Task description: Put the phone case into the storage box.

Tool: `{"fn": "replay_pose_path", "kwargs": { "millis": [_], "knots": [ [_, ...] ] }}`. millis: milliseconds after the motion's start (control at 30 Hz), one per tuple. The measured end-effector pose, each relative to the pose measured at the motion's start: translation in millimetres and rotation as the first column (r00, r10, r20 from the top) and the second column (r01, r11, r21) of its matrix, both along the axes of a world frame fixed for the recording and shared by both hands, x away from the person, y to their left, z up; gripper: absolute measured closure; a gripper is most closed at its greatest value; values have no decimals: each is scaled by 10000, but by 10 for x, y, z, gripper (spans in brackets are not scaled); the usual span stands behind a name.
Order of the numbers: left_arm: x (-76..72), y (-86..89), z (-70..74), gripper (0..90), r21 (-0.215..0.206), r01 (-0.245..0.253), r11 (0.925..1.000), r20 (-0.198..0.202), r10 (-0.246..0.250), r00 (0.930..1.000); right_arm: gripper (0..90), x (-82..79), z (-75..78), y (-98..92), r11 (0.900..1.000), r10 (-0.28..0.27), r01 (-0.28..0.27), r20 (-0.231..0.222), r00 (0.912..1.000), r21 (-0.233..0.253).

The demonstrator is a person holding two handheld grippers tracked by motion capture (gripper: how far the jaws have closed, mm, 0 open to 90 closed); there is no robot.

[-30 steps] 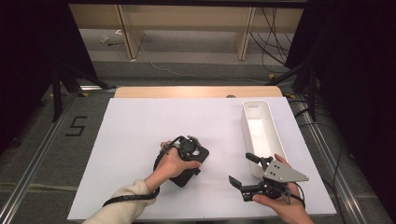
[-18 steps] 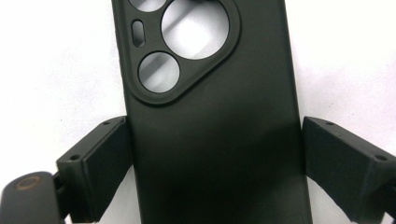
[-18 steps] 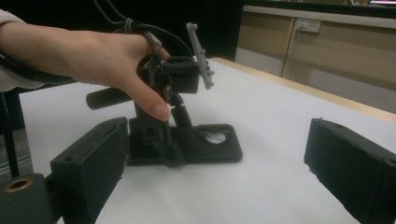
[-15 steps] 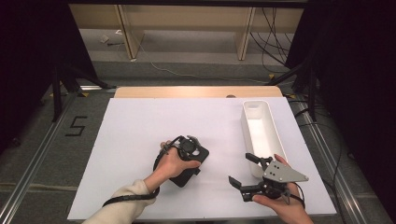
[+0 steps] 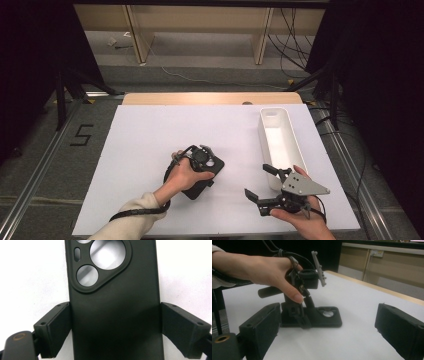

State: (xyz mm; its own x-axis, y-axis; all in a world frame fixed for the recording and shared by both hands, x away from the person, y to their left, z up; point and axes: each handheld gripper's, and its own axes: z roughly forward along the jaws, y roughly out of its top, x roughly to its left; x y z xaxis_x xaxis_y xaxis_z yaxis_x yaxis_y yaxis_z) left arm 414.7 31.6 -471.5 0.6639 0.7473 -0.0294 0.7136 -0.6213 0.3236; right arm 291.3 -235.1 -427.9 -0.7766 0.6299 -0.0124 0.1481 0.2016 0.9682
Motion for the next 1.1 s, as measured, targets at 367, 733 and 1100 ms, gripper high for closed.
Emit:
{"fn": "replay_pose_path", "kwargs": {
  "millis": [367, 733, 1100],
  "knots": [
    [-3, 13, 2, 137, -64, -36, 10000, 40, 36, 10000, 83, 1, -4, 1, 10000, -8, 8, -16, 10000, -34],
    [-5, 44, 6, 145, -250, 35, 9997, 84, -33, 10000, 83, 2, -7, 3, 10000, 7, -7, -29, 10000, -18],
    [-26, 72, 78, 150, -1106, 35, 9939, 710, 44, 9975, 83, 4, -8, 6, 10000, 7, -7, -38, 10000, 18]
  ]
}}
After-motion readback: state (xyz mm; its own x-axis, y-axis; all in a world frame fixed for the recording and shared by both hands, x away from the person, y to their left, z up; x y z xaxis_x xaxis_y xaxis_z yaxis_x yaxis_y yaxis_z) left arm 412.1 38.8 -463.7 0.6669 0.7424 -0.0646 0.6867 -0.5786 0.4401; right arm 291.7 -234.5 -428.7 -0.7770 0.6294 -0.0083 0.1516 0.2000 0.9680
